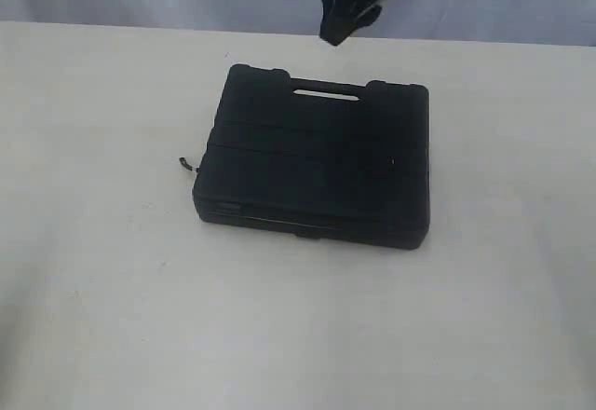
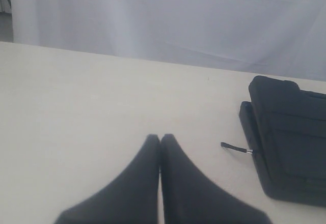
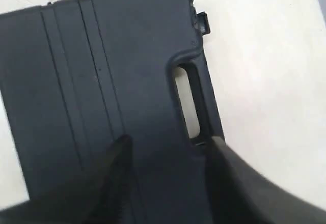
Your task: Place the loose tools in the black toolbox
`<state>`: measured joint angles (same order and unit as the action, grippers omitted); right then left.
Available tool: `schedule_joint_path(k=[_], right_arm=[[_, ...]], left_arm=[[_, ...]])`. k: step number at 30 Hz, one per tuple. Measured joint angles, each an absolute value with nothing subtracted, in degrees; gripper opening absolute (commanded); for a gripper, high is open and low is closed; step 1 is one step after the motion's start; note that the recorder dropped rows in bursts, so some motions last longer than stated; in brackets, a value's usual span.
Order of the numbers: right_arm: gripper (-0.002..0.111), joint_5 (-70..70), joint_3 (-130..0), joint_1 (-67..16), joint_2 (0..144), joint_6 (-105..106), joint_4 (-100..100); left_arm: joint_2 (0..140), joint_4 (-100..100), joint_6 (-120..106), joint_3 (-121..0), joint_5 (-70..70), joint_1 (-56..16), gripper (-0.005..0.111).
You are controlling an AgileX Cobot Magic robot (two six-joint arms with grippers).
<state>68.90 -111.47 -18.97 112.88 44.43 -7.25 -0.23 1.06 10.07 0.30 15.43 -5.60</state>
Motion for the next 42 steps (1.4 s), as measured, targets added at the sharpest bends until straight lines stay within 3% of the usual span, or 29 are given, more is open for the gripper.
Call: schedule_joint_path(k=[3,4,12,18,22,29,42], right_arm=[[0.001,69.03,-106.32,-18.97,105.26,43.20,-7.25],[0.000,69.20,-104.77,-18.97,102.89,42.82,-7.25],[0.000,69.32,-85.40,-21.63,75.75,35.85,-8.13],[0.000,69.15,-69.04,-35.61,55.74,21.48,-9.62],[0.000,58.43,-56.07,-44.23,46.35,12.38,-6.49],[0.000,33.13,-39.63,-50.04,42.87,8.97,-3.75],[0.000,29.67,-33.10,-50.66,42.04,8.76,-9.62]], left_arm=[[-0.23,1.06,10.07,0.30,15.43,-5.60,0.000],[-0.23,1.06,10.07,0.30,15.43,-5.60,0.000],[-0.23,1.06,10.07,0.30,15.43,-5.60,0.000],[-0.23,1.06,10.07,0.30,15.43,-5.60,0.000],[-0.23,1.06,10.07,0.30,15.43,-5.60,0.000],[-0.23,1.06,10.07,0.30,15.43,-5.60,0.000],[-0.23,1.06,10.07,0.30,15.43,-5.60,0.000]])
